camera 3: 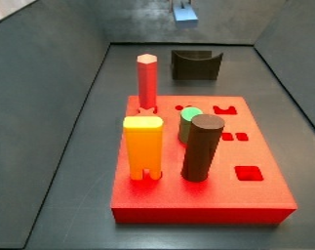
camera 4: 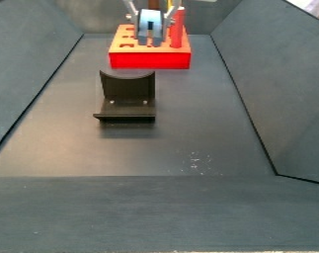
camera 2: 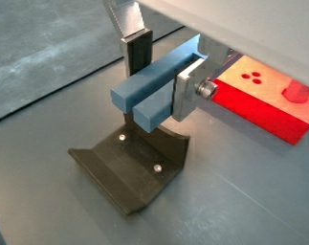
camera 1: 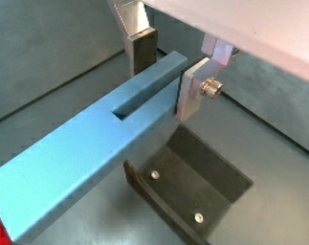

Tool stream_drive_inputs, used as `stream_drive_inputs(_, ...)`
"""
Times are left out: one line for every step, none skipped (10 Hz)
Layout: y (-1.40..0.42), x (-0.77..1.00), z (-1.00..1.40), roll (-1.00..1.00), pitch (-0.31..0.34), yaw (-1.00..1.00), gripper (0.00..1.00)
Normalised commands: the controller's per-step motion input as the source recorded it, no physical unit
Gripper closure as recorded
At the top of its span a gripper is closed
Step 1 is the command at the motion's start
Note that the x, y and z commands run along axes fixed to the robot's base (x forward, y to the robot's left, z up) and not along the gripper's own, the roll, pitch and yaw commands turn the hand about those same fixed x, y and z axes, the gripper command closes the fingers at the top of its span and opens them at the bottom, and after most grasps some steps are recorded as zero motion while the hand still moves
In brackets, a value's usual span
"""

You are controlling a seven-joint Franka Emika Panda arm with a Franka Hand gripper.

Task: Pick up the double-square object. Move up. Rotate the double-square object. Place the double-square object on the fixture. Regrasp the double-square object. Move to above the board. Insert the double-square object.
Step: Place the double-square object on the fixture.

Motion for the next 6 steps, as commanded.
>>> stream_drive_inputs(0.45,0.75,0.2,-1.0,0.302,0.06,1.0)
stream_drive_inputs(0.45,0.7,0.2,-1.0,0.307,0.05,1.0)
stream_drive_inputs(0.32,0.6,0.12,-1.0,0.302,0.01,1.0)
stream_drive_inputs(0.19,0.53,0.05,-1.0,0.297,-0.01,1.0)
stream_drive_inputs(0.11,0.43,0.03,-1.0,0.305,-0.04,1.0)
stream_drive_inputs(0.09,0.38,0.03,-1.0,0.314,-0.06,1.0)
